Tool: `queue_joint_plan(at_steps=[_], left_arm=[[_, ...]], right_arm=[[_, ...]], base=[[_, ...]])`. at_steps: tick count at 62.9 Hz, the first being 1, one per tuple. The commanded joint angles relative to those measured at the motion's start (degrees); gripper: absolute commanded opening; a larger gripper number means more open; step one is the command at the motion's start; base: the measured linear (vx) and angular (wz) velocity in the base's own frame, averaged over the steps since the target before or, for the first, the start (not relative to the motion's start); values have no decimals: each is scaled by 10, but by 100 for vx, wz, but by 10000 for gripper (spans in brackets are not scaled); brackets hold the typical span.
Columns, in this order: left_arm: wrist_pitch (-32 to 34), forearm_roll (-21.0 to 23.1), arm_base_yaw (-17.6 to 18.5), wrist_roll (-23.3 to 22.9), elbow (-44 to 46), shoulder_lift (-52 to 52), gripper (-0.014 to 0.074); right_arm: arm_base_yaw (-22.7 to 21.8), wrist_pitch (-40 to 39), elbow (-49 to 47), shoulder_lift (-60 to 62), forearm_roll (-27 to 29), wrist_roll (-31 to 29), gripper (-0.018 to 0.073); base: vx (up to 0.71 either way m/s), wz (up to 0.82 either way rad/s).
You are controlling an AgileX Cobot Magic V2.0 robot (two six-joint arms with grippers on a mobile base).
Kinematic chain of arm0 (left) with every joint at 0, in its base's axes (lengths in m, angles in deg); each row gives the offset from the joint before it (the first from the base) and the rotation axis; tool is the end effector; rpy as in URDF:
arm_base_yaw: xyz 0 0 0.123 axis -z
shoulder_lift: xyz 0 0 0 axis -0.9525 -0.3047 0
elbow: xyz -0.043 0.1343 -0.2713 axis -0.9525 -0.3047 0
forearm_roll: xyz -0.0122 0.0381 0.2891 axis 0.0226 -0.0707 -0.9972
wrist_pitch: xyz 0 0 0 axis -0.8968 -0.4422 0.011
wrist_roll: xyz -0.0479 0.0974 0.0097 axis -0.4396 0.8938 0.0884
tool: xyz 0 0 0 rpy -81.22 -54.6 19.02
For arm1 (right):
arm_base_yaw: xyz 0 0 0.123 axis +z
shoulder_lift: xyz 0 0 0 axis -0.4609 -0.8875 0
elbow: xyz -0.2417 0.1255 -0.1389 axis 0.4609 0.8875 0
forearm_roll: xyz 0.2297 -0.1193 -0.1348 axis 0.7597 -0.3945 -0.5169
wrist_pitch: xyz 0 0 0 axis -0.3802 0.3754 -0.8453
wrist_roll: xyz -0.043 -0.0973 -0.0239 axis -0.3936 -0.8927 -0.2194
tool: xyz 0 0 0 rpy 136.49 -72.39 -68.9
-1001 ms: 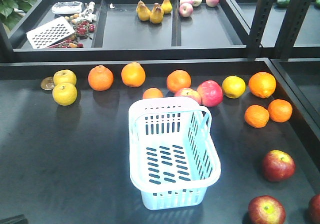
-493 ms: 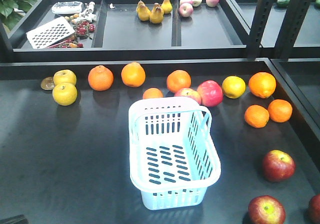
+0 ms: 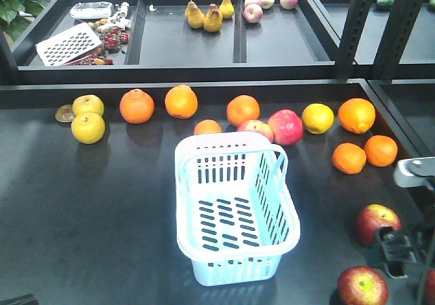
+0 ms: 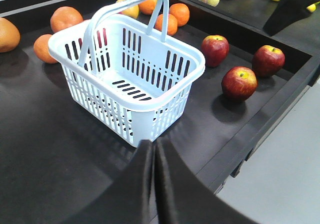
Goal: Pick three apples into basket with both arms
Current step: 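Reach the right gripper down to the red apple nearest it and grasp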
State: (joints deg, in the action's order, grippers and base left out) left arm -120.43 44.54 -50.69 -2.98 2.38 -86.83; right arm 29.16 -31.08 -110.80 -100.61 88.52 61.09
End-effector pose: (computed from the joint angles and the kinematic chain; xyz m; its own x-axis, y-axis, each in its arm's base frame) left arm 0.0755 -0.0739 0.2753 -0.3532 0.1789 -0.9183 0.6741 0.7292 -0.1172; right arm 0.2288 0.0178 0.2274 -0.9266 -0.1372 -0.3500 -0.1669 0.9844 0.0561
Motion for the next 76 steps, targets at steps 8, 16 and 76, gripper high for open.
queue_joint_plan(at_steps=[8,16,76], left_arm=[[31,20,0,-3,14,-5,-7],[31,20,0,-3,14,-5,-7],[29,20,0,-3,13,-5,-6]], right_arm=[[-4,8,-74,-89,1,-8,672],[-4,33,-95,-151,1,-8,658],[-4,-43,-95,-386,-4,-8,622]], base=[[0,0],[0,0],[0,0]])
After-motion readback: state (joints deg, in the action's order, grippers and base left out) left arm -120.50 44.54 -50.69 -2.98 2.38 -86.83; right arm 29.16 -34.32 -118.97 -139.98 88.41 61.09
